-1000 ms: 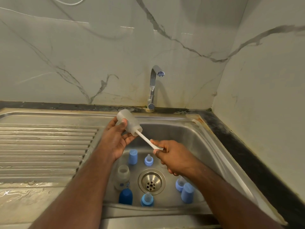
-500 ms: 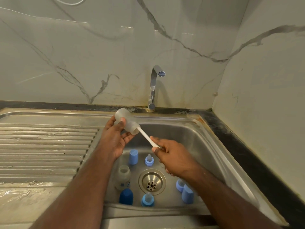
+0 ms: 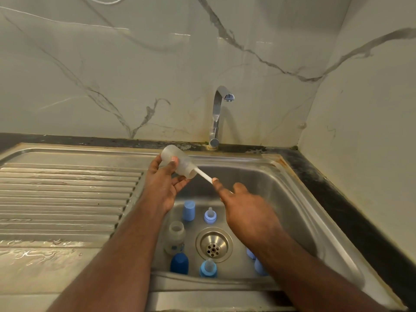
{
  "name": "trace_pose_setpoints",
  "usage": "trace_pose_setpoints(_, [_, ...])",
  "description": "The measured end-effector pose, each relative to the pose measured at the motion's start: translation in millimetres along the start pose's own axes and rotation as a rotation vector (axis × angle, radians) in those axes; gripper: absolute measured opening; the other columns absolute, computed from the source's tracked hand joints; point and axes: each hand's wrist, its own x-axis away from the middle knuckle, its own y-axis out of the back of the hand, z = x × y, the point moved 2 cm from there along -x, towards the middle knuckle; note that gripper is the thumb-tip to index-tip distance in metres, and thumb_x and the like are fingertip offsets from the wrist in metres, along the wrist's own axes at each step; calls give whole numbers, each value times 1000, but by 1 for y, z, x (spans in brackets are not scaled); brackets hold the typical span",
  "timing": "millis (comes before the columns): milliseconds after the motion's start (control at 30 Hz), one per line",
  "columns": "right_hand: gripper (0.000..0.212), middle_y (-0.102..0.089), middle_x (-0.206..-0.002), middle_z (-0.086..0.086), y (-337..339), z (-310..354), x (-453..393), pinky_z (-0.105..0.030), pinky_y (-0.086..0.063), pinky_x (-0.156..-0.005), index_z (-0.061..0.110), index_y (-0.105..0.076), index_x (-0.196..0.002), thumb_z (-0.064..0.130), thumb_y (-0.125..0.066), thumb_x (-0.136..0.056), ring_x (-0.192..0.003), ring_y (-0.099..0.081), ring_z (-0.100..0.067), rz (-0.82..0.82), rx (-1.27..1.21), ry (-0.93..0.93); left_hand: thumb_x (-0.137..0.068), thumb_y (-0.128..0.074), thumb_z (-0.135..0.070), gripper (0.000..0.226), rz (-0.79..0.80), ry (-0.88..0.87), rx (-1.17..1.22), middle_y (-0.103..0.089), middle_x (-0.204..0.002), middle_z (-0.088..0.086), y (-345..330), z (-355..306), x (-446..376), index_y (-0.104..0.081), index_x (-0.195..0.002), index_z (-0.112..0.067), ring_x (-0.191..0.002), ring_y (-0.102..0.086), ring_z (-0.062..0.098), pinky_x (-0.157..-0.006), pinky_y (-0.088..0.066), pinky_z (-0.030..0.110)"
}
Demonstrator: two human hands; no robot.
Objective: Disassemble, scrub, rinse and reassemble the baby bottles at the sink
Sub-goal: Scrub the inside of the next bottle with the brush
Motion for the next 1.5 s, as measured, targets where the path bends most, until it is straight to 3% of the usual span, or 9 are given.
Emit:
trace_pose_setpoints(100, [68,-50,-117,-7,-3,4,-4,-33,-47,-70,39,-8,-158,18,-44,-104,-82,-55,-21,59,-37,-3,-95,-67,-9,53,-7,-24,-20,-57,-134,16,1,0,-1,-47,-143,-20,-103,-71,39,-70,-63,46])
trace_pose_setpoints(267, [45,-69,-106,12,-4,-9,-8,-27,-54,-73,44,-45,-146,34,-50,-102,-72,-61,-5,97,-599,-17,-97,-65,-8,51,-5,-30,-34,-56,-128,11,1,0,-1,-48,-143,-23,-103,-69,36,-69,-64,43])
trace_pose_setpoints(533, [58,-49,-101,0,-12,0,-7,-30,-47,-73,41,-18,-156,27,-42,-105,-84,-56,-18,38,-188,6,-94,-68,-8,54,44,-28,-70,-56,-134,13,-1,2,0,-50,-142,-24,-107,-69,39,-81,-62,53])
trace_pose_setpoints(767, [40,-57,-67,2,-1,-15,0,-22,-36,-38,42,-55,-138,25,-54,-102,-43,-43,-8,324,-1087,-170,-98,-63,-7,50,-17,-20,11,-56,-127,12,2,0,-1,-49,-143,-22,-105,-67,38,-64,-63,43])
trace_pose_setpoints(967, [47,-67,-107,7,-2,-3,-4,-22,-44,-75,38,-38,-151,29,-43,-106,-83,-58,-8,70,-386,-11,-98,-63,-8,52,-3,-19,-18,-56,-126,12,2,0,-1,-48,-144,-27,-101,-70,41,-70,-64,47])
trace_pose_setpoints(1200, [39,-55,-64,3,5,-8,4,-23,-34,-39,44,-53,-139,28,-50,-104,-42,-41,-7,323,-1062,-150,-98,-64,-8,51,-68,-52,25,-55,-125,10,4,-2,-1,-49,-144,-24,-106,-65,37,-69,-64,47])
trace_pose_setpoints(1333, [42,-58,-81,17,6,-8,1,-13,-38,-56,44,-45,-145,33,-46,-105,-58,-55,3,123,-599,-19,-100,-61,-8,50,-129,-58,34,-56,-129,11,6,-4,-3,-48,-144,-28,-106,-68,38,-76,-63,49])
trace_pose_setpoints(1400, [46,-61,-96,9,3,-5,1,-23,-48,-72,41,-36,-151,32,-40,-106,-79,-58,-4,69,-343,42,-100,-60,-8,49,-141,-58,37,-55,-132,12,7,-5,-5,-47,-143,-29,-107,-68,39,-74,-63,49])
trace_pose_setpoints(1500, [46,-68,-99,7,3,0,2,-31,-52,-75,44,-36,-150,32,-42,-106,-83,-62,-12,143,-375,31,-99,-61,-6,50,-166,-70,55,-54,-133,13,9,-6,-6,-48,-143,-28,-108,-66,40,-65,-64,45])
